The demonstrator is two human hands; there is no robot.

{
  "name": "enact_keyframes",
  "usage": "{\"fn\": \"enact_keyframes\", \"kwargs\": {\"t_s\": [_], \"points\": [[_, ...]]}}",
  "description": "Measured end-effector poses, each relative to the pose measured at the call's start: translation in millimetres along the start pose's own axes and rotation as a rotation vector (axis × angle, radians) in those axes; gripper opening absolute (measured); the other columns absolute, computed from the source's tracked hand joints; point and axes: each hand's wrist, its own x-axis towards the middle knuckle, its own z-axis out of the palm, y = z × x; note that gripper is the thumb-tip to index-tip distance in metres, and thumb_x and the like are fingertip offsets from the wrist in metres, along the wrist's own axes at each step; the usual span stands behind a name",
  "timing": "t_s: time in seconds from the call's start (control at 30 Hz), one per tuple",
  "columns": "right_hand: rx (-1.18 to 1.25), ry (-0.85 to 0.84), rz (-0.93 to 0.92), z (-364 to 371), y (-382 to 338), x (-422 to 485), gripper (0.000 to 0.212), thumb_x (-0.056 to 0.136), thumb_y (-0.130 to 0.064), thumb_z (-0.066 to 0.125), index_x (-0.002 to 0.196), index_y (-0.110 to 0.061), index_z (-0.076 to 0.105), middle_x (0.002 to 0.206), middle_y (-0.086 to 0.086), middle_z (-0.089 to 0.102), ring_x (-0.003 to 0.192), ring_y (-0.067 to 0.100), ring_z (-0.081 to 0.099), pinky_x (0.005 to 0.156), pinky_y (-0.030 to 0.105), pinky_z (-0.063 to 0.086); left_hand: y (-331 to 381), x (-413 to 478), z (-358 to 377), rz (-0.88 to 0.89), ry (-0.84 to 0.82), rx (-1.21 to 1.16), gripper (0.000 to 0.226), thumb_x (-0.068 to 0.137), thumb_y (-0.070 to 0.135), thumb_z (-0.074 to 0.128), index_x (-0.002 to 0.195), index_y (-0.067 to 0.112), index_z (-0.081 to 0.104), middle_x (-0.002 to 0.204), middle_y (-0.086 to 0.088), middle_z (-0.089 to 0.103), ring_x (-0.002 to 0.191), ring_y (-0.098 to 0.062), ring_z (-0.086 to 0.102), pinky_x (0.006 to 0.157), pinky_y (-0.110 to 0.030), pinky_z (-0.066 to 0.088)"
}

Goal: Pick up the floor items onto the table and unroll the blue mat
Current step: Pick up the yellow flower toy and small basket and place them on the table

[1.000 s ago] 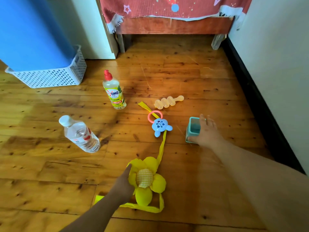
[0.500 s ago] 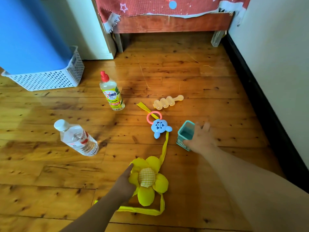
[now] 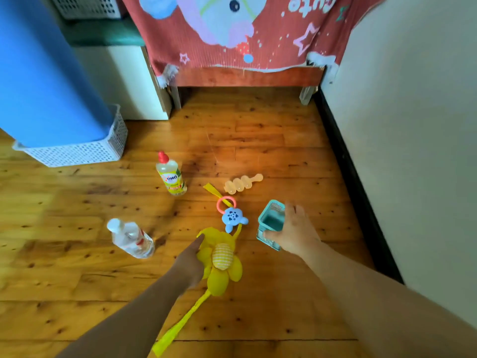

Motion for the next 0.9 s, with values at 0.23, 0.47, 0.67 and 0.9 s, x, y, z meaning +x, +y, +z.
{"fn": "enact_keyframes", "kwargs": {"t_s": [0.23, 0.47, 0.67, 0.9], "points": [[0.026, 0.019, -0.044, -180.3, -64.6, -70.5, 0.094, 0.07, -0.065, 0.066, 0.139, -0.019, 0.023, 0.13, 0.003, 0.037, 0.118, 0.017, 0.042, 0.091, 0.03, 0.047, 134.3, -115.2, -88.2, 0.109, 0.0, -0.011, 0.071, 0.087, -0.012, 0.037, 0.147, 0.023, 0.019, 0.092, -0.002, 0.057, 0.067, -0.014, 0.048, 0.041, -0.008, 0.036], [0.101, 0.117, -0.115, -391.1, -141.2, -122.9, 0.098, 0.07, -0.065, 0.066, 0.143, -0.024, 0.016, 0.134, -0.001, 0.033, 0.124, 0.015, 0.039, 0.092, 0.03, 0.048, 303.8, -242.9, -201.4, 0.259, 0.078, 0.075, 0.07, 0.088, -0.008, 0.04, 0.147, 0.025, 0.022, 0.111, -0.005, 0.056, 0.072, -0.012, 0.05, 0.046, -0.007, 0.039], [0.187, 0.225, -0.253, -548.8, -195.1, -157.7, 0.093, 0.066, -0.059, 0.074, 0.137, -0.032, 0.02, 0.131, -0.002, 0.037, 0.124, 0.016, 0.042, 0.096, 0.035, 0.05, 434.1, -344.5, -276.8, 0.424, 0.191, -0.034, 0.06, 0.089, -0.009, 0.044, 0.143, 0.015, 0.03, 0.102, -0.013, 0.059, 0.068, -0.026, 0.056, 0.041, -0.007, 0.036], [0.166, 0.378, -0.346, -705.2, -229.5, -182.6, 0.091, 0.066, -0.058, 0.075, 0.135, -0.025, 0.026, 0.126, 0.0, 0.039, 0.117, 0.017, 0.046, 0.088, 0.031, 0.053, 553.1, -429.8, -343.9, 0.566, 0.292, -0.098, 0.074, 0.08, -0.01, 0.044, 0.144, 0.024, 0.028, 0.118, -0.016, 0.06, 0.079, -0.024, 0.054, 0.063, -0.03, 0.044]]}}
